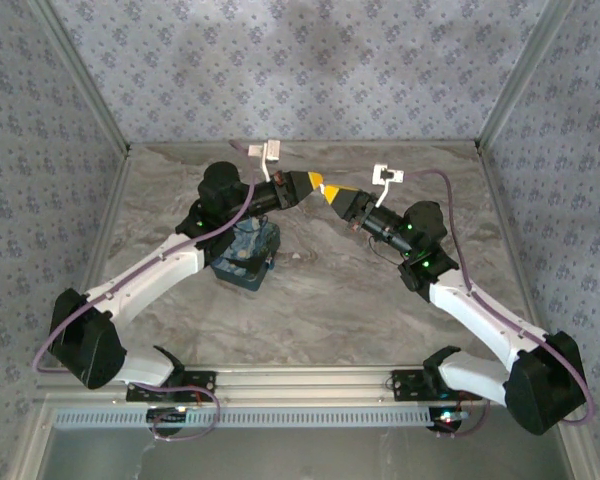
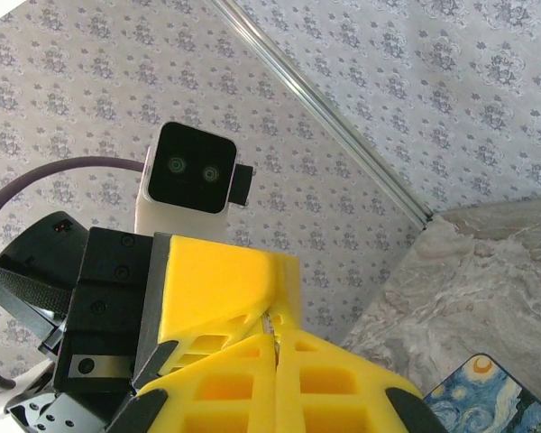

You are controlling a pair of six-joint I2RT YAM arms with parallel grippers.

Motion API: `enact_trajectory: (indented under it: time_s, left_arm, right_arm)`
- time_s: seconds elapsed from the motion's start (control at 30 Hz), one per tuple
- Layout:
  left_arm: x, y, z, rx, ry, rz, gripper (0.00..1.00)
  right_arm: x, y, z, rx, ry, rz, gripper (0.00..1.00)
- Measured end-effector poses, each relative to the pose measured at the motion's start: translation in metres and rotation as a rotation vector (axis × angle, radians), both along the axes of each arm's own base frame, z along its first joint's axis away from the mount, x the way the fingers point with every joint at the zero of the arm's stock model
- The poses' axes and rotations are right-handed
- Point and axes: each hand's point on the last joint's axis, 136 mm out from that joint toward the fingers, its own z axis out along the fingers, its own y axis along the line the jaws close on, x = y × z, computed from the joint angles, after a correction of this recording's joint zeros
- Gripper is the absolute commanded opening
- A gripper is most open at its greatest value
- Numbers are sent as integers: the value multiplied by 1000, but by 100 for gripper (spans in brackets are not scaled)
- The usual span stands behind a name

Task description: Unlock a padlock with a key

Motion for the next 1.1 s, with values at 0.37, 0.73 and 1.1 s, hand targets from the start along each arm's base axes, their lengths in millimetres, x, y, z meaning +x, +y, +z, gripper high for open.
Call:
enact_trajectory:
  time_s: [0.37, 0.73, 1.1]
  left_arm:
    - [1, 0, -6, 3, 5, 6, 0]
    - [0, 0, -6, 3, 5, 2, 0]
    - [-1, -2, -7, 6, 7, -1, 0]
  right_arm:
    - [4, -6, -2, -7, 8, -14, 0]
    - [2, -4, -4, -20, 2, -10, 0]
    - [1, -2, -6, -41, 2, -8, 0]
